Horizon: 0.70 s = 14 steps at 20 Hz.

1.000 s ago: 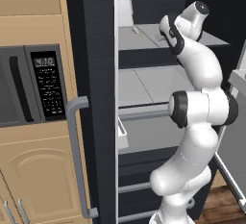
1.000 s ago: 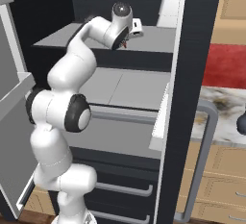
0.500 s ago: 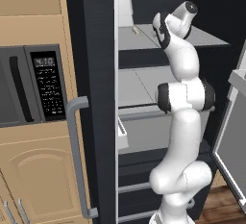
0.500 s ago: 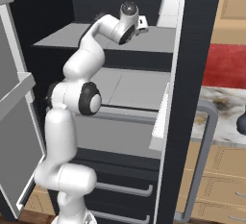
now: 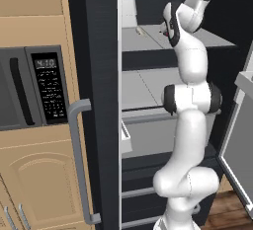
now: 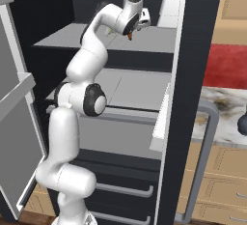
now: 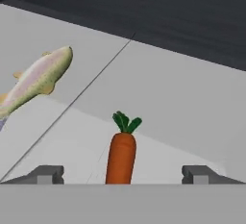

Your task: Move the fish and carrot from the second highest shelf to the top shelf to make space. Then, place the pitcher from the counter on the cleared second highest shelf.

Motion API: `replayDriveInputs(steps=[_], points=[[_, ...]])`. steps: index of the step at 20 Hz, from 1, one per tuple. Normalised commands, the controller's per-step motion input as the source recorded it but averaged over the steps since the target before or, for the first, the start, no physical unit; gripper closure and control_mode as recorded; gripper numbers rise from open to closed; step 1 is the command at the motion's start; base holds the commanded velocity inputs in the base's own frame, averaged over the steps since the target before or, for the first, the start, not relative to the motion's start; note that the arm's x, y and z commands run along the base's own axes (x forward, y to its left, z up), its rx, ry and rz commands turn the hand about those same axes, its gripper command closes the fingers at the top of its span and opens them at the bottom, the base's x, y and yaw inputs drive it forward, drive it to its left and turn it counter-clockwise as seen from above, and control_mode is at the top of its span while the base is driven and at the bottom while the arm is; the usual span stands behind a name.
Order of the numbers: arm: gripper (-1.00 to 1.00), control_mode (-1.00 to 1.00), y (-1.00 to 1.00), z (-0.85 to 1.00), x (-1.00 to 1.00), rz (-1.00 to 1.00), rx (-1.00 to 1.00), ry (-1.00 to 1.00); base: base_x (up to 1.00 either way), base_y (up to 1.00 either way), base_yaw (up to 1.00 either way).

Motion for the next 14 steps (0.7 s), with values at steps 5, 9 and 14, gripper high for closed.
replayDriveInputs(steps=[5, 9, 14], points=[[-1.00, -1.00, 0.42, -0.54, -0.99, 0.00, -0.13, -0.05, 0.00, 0.00, 0.00], [-1.00, -1.00, 0.17, -0.46, -0.99, 0.00, -0.12, -0.25, 0.00, 0.00, 0.00], [-1.00, -1.00, 0.13, -0.42, -1.00, 0.00, -0.11, -0.42, 0.00, 0.00, 0.00]])
